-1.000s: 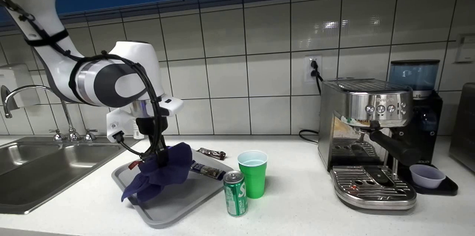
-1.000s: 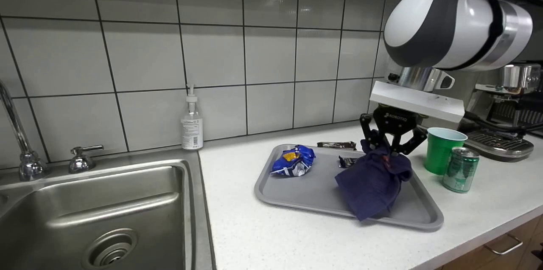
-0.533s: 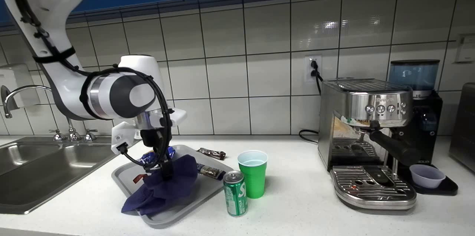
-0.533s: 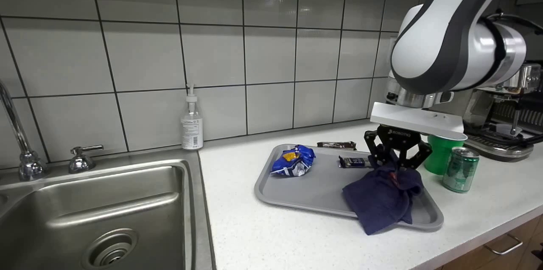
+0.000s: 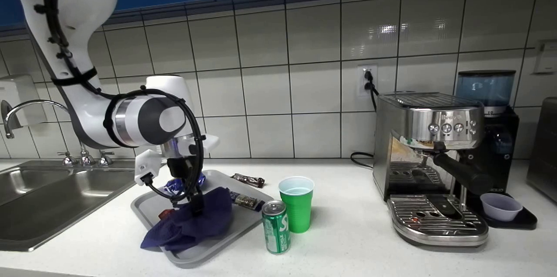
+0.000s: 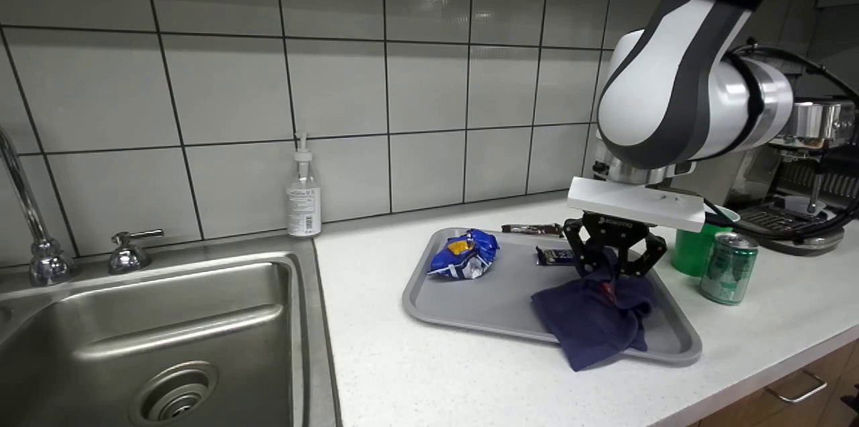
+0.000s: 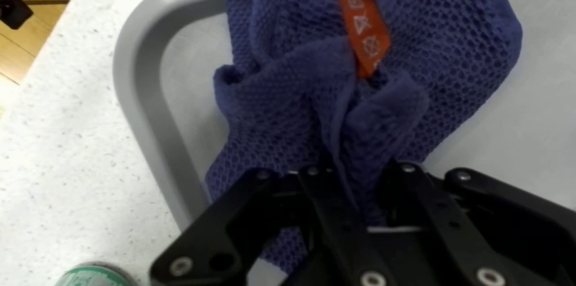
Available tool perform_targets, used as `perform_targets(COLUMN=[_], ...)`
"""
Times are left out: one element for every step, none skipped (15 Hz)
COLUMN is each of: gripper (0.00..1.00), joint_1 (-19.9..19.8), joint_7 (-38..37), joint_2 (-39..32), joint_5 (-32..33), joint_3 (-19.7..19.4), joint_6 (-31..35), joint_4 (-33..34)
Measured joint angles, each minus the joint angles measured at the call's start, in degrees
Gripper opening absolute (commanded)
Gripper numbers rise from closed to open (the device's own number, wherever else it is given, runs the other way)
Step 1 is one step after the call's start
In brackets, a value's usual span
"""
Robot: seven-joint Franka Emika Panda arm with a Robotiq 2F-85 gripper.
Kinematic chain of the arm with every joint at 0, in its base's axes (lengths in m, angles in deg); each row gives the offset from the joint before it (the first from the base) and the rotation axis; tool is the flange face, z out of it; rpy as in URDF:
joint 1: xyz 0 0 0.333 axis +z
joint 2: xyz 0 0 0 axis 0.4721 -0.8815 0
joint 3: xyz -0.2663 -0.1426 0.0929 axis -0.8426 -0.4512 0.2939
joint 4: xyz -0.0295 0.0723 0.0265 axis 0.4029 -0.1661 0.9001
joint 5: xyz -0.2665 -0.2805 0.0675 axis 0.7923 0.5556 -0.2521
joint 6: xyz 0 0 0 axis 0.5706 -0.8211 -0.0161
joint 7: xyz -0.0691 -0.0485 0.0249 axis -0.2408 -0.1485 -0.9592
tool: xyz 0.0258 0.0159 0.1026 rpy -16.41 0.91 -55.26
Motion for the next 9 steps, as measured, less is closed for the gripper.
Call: perform_targets(gripper=[0.05,0.09,0.08,0.24,0.45,0.48,0.5,0.55,0.63], joint_1=[0.3,0.5,0.7,0.9,1.0,1.2,1.5,1.7,2.0], joint_7=[0.0,-0.1,-0.1,-0.1,-0.1,-0.1,-0.1,-0.1,-0.1], joint_2=[-0.5,-0.9,-1.3,-1.6,-1.9,-2.0,-2.2,-2.3,-2.4], joint_5=[0.0,0.0,-0.1,-0.1,-0.1,-0.1,-0.1,-0.1,-0.1], joint_3=[0.0,-0.1,-0.1,-0.1,-0.1,-0.3,-0.5,-0.7,-1.0], joint_6=[0.0,0.0,0.0,0.0,0.0,0.0,0.0,0.0,0.0], joint_4=[0.4,0.8,1.1,1.3,1.6,1.7,1.9,2.0,2.1])
